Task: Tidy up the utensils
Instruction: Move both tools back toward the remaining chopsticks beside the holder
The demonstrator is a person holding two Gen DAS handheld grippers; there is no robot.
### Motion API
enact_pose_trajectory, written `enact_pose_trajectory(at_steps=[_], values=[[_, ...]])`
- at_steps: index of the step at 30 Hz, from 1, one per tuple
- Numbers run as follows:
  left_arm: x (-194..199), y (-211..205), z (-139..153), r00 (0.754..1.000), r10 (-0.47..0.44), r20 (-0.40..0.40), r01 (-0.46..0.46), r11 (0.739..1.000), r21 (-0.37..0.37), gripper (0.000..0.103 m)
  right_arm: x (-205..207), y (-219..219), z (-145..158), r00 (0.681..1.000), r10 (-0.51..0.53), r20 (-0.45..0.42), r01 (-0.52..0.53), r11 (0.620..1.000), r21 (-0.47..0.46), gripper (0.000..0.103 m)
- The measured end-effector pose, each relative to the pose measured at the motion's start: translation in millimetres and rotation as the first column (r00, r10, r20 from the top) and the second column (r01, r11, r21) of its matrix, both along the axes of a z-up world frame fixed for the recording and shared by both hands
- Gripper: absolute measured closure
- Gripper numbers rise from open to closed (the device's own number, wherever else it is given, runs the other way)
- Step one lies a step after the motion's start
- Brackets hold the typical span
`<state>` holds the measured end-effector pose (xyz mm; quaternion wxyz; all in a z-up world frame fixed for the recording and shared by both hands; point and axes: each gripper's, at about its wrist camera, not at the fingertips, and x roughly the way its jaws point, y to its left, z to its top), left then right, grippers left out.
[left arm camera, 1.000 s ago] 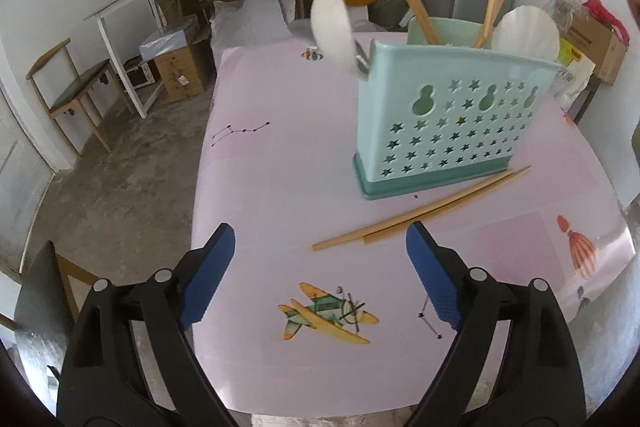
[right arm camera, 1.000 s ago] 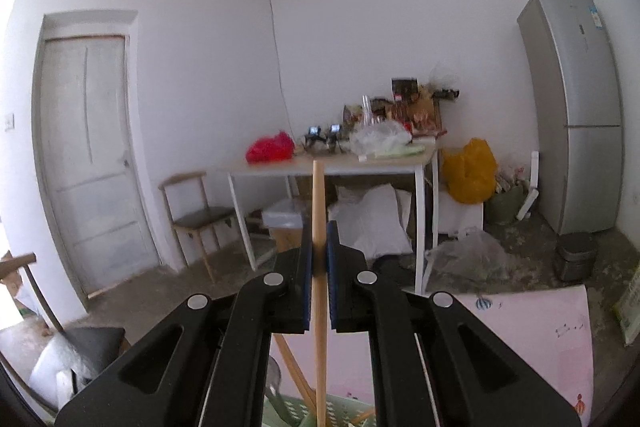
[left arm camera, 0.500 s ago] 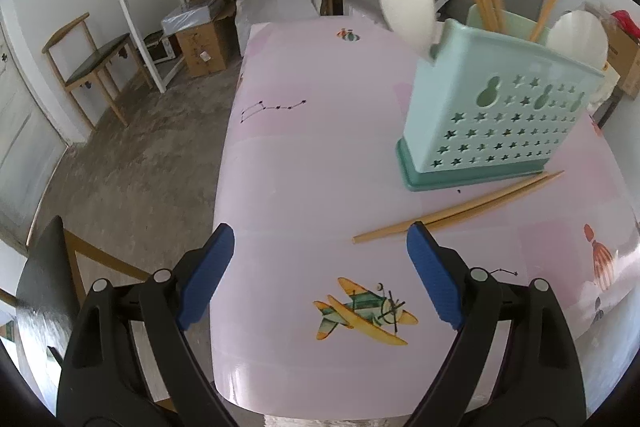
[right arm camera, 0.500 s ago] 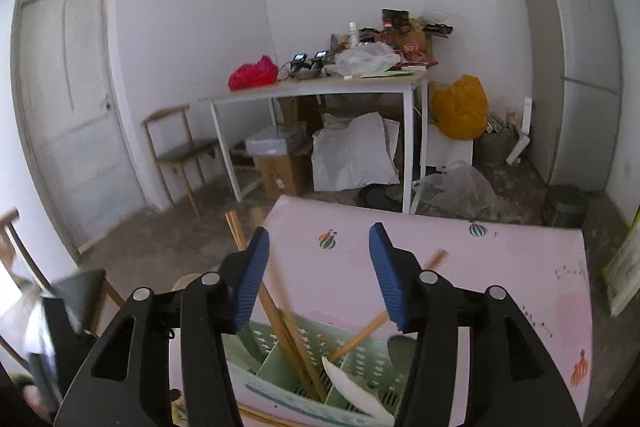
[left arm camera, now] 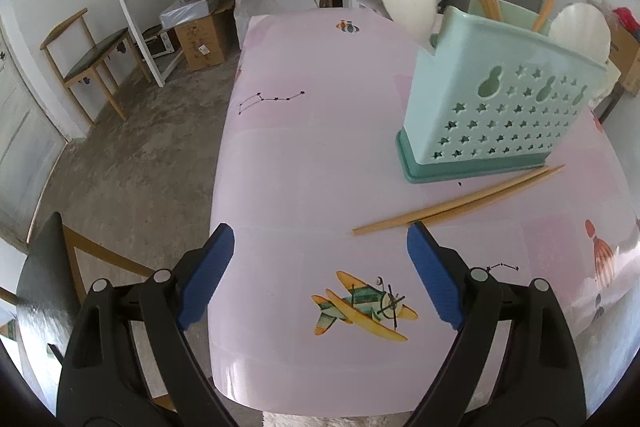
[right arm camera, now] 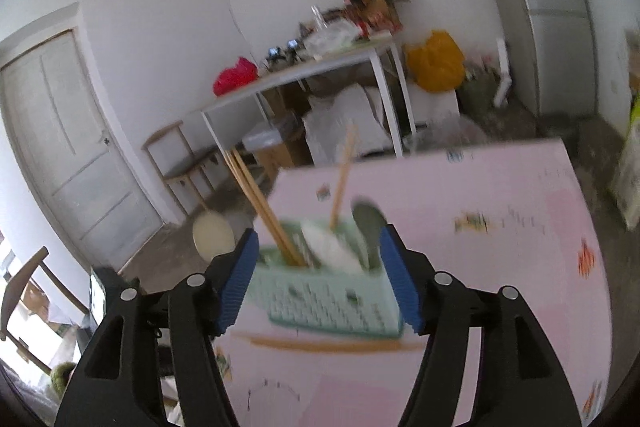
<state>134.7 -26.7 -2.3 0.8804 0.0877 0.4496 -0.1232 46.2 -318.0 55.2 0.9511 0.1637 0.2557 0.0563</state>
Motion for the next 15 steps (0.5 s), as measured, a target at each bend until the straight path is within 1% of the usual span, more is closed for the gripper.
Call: enact_pose_trajectory(at_steps=[3,6,9,13,15], values=[[-1,-3,-1,1.000,-0.014,0.001,0.014,1.000,0.013,0.019,-6,0,-23,0.997,-0.009,-0.070,0.010,1.000,0.021,0.038],[-2,-7,-2,1.000,-0.021,0.003,0.021,1.000,0.022,0.019,-7,2,-50,0.987,0.006,-0.158,0.005,0.997,0.073,0.038],[-5,-10,-3,1.000,-0.027,0.002,0.027,0.999,0.033,0.019,-4,8,-67,0.976,0.022,-0.217,-0.001,0.995,0.097,0.036],[-8,-14,-4,0.999,-0.032,-0.004,0.032,0.999,0.042,0.019,2,23,-89,0.953,0.042,-0.299,-0.020,0.997,0.076,0.035],[-9,-16,-4,0.999,-0.035,-0.007,0.035,0.998,0.047,0.019,4,29,-94,0.945,0.045,-0.325,-0.026,0.998,0.061,0.034]])
